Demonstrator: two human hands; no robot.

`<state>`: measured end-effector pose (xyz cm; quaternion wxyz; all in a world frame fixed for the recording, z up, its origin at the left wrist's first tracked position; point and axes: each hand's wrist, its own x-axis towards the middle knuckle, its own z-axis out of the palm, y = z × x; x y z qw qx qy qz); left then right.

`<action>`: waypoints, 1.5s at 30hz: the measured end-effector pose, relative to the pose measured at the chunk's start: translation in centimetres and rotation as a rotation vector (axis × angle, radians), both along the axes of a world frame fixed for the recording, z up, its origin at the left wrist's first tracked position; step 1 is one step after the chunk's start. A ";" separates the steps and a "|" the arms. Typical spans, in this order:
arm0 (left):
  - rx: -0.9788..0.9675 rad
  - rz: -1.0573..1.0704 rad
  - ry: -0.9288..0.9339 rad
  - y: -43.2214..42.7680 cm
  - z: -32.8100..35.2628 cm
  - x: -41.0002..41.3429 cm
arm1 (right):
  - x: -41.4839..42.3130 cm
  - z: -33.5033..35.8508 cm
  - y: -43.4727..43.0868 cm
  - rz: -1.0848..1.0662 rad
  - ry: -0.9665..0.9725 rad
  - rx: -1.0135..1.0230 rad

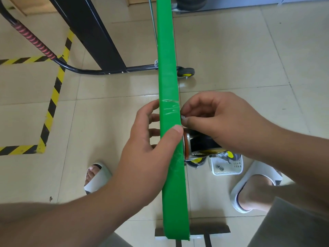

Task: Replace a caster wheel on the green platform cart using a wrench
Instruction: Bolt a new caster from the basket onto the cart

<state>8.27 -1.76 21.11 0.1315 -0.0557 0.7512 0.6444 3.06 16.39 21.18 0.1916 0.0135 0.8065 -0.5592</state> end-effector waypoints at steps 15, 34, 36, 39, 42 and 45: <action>-0.002 0.001 0.000 0.0 0.0 0.0 | -0.1 -0.1 0.2 0.041 0.053 0.028; -0.005 0.010 0.000 0.0 -0.1 0.0 | -0.1 -0.3 0.2 0.021 0.039 0.029; -0.007 0.007 -0.004 0.1 -0.1 0.0 | -0.1 -0.1 0.2 0.029 0.045 0.055; -0.004 0.012 -0.009 0.1 -0.1 0.0 | -0.1 -0.2 0.0 0.017 0.038 0.059; -0.002 0.004 -0.015 0.1 0.0 0.0 | -0.2 -0.3 -0.2 0.024 0.050 0.057; -0.010 -0.008 -0.012 0.0 0.1 0.0 | -0.3 -0.3 0.2 0.090 0.045 0.068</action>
